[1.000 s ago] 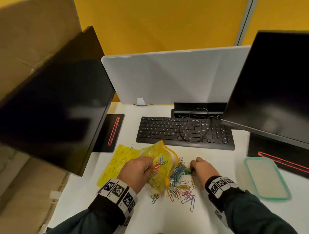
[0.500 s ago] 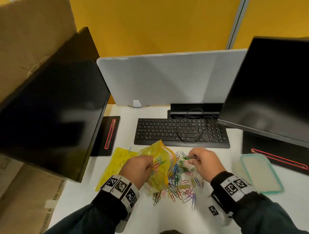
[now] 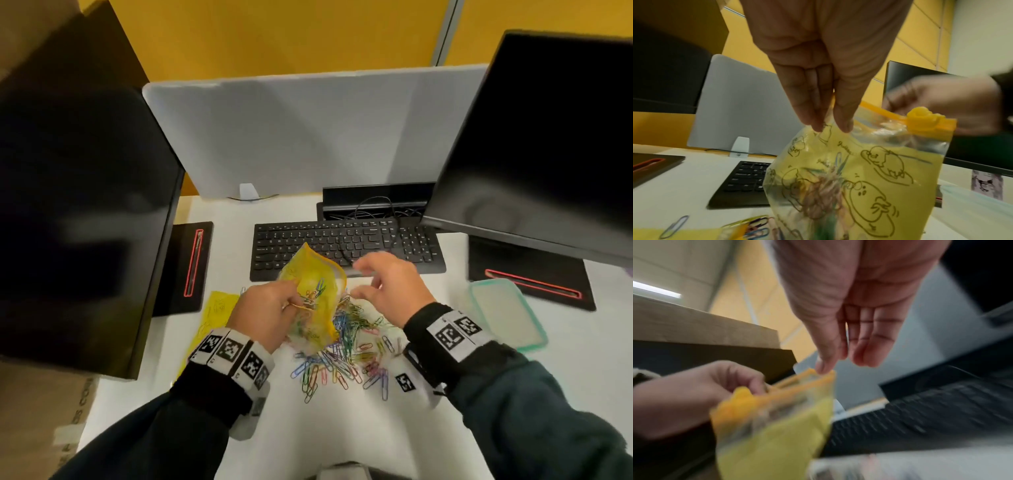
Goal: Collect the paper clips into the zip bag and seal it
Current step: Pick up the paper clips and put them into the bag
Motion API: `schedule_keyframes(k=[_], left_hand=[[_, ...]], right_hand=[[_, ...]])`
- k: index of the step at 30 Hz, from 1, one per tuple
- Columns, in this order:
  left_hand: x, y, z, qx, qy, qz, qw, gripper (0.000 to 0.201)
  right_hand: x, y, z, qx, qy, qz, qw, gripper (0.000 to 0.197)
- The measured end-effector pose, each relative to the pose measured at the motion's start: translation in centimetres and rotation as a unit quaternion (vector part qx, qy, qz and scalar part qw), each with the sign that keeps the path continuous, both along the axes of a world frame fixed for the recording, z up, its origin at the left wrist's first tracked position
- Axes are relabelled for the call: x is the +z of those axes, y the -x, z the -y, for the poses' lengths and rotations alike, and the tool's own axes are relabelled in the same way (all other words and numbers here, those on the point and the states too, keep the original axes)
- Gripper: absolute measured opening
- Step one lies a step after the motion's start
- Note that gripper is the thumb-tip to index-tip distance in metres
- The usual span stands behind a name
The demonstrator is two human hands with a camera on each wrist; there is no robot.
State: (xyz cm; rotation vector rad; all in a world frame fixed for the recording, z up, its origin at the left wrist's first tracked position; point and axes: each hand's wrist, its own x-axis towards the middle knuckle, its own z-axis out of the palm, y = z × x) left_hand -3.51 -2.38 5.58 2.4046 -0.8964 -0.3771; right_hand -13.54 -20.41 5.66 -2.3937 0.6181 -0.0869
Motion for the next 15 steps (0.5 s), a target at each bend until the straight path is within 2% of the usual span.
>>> schedule_keyframes(k=[1, 3, 5, 8, 12, 15], left_hand=[[0.0, -0.3, -0.2, 0.007, -0.003, 0.0, 1.0, 0.007], [-0.1, -0.8, -0.7, 0.015, -0.003, -0.004, 1.0, 0.009], [-0.2, -1.0, -1.1, 0.022, 0.008, -0.009, 1.0, 0.01], [-0.6, -0.9, -1.5, 0.028, 0.003, -0.018, 0.999, 0.009], [-1.3, -0.7, -1.7, 0.016, -0.006, -0.035, 0.999, 0.009], [-1.6, -0.7, -1.8, 0.012, -0.01, -0.043, 0.999, 0.01]], right_hand=[[-1.4, 1.2, 0.2, -0.016, 0.0, -0.075, 0.997, 0.066], [-4.6, 4.0, -0.4, -0.025, -0.003, -0.233, 0.972, 0.099], [-7.0, 6.2, -2.2, -0.033, -0.015, -0.301, 0.953, 0.116], [-9.3, 6.9, -4.2, -0.058, -0.012, -0.302, 0.951, 0.109], [-10.5, 4.6, -4.0, -0.103, -0.041, -0.231, 0.967, 0.079], [-10.4, 3.1, -2.9, -0.099, -0.033, -0.185, 0.977, 0.061]])
